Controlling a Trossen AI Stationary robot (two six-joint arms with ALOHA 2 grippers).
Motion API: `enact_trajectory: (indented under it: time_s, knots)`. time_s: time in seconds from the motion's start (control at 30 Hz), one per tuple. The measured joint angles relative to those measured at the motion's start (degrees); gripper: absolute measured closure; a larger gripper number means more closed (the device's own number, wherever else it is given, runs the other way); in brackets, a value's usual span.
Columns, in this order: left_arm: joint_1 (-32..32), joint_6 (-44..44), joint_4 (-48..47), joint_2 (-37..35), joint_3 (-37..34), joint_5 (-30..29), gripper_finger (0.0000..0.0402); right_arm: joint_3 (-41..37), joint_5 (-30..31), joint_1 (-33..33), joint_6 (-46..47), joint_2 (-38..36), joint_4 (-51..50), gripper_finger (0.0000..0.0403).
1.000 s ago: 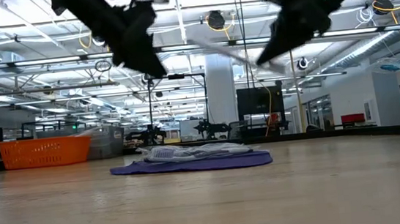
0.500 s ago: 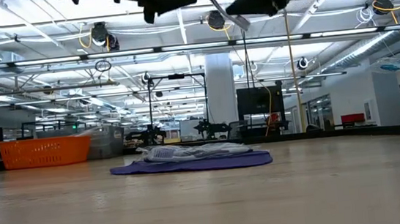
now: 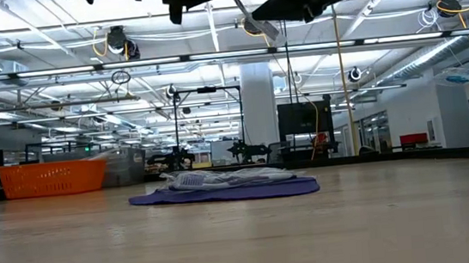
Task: Pick & Place Toothbrushes
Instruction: Put the purple toothbrush into the orange bin
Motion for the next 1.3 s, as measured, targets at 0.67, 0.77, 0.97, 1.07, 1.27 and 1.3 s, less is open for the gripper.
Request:
enact_trajectory:
  time_s: [0.67, 0.77, 0.97, 1.07, 1.27, 1.3]
  knots:
    - [0.01, 0.60, -9.44, -2.58, 0.00, -1.89, 0.0394, 0.00, 0.07, 0.02, 0.25, -0.04, -1.21, 0.0329]
    - [0.03, 0.63, -17.99, -5.73, -0.04, -4.58, 0.0394, 0.00, 0.28, -0.07, 0.62, -0.04, -3.28, 0.0300]
    - [0.03, -3.47, -38.01, -14.51, 0.00, -19.41, 0.0394, 0.00, 0.23, -0.09, 1.47, -0.07, -5.36, 0.0268]
    - [0.13, -7.62, -47.70, -18.85, 0.00, -26.22, 0.0394, 0.00, 0.24, -0.09, 2.40, -0.07, -5.41, 0.0265]
    - [3.15, -17.17, -66.32, -23.67, 0.00, -30.24, 0.0394, 0.00, 0.23, -0.09, 2.33, -0.07, -5.40, 0.0271]
    - [4.01, -18.84, -69.24, -23.92, 0.00, -30.30, 0.0394, 0.00, 0.24, -0.09, 2.33, -0.07, -5.42, 0.0272]
